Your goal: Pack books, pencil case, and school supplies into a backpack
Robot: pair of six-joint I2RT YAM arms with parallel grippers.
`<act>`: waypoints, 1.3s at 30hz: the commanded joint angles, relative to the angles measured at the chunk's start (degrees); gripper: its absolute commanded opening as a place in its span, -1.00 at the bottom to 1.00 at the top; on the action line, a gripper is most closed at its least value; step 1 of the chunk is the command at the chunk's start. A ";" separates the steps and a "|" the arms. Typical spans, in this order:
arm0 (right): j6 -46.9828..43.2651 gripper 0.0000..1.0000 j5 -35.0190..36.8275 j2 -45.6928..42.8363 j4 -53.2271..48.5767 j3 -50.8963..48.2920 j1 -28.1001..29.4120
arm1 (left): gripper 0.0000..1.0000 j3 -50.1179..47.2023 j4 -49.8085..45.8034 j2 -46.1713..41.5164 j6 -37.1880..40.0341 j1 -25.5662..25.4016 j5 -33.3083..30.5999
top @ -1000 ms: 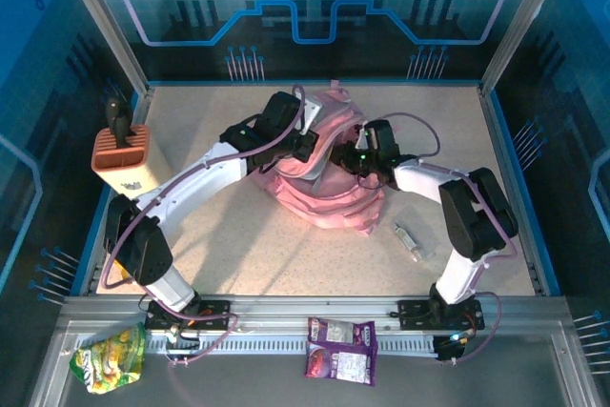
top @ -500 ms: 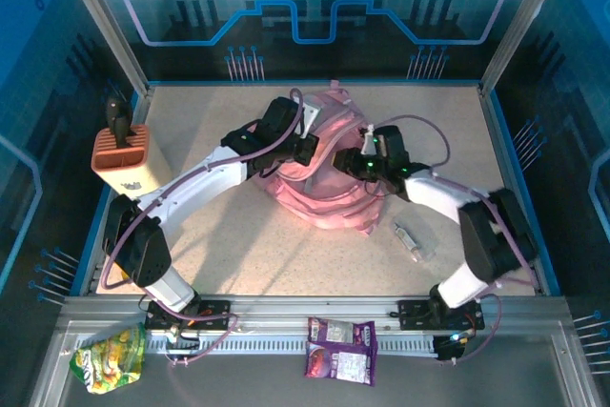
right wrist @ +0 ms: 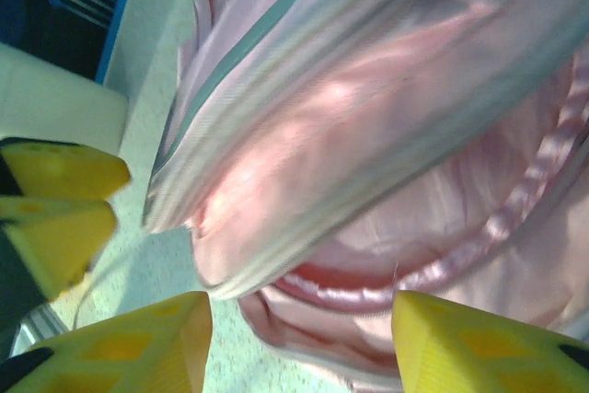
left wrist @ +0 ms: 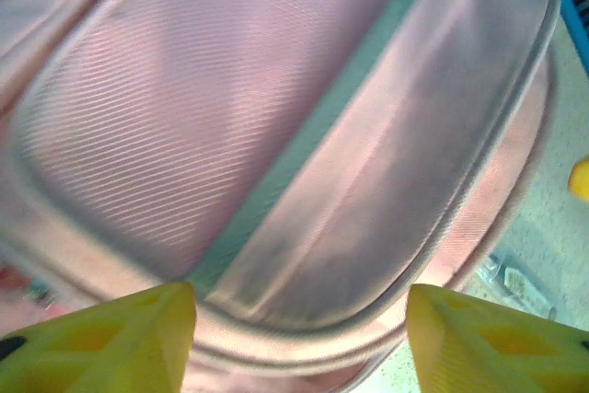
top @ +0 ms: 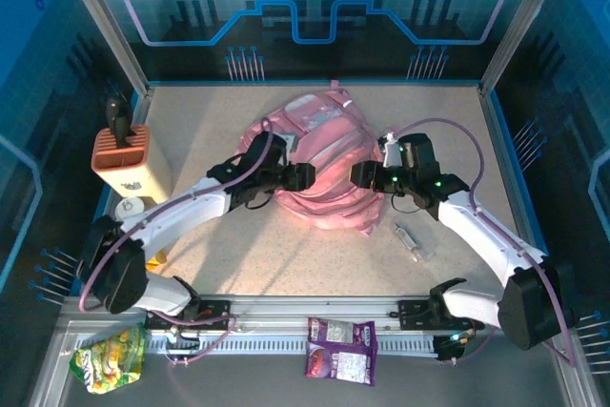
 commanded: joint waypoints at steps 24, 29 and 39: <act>9.16 0.54 7.93 5.20 10.69 -8.14 17.94 | 0.13 -13.32 16.94 2.90 -28.82 17.07 5.78; 9.04 0.60 9.39 5.42 11.75 -7.80 17.97 | -0.01 -9.85 20.49 9.06 -31.55 17.90 7.64; 8.40 0.67 8.86 8.93 14.16 -6.40 16.77 | -0.29 -7.38 26.65 17.45 -35.77 18.00 10.48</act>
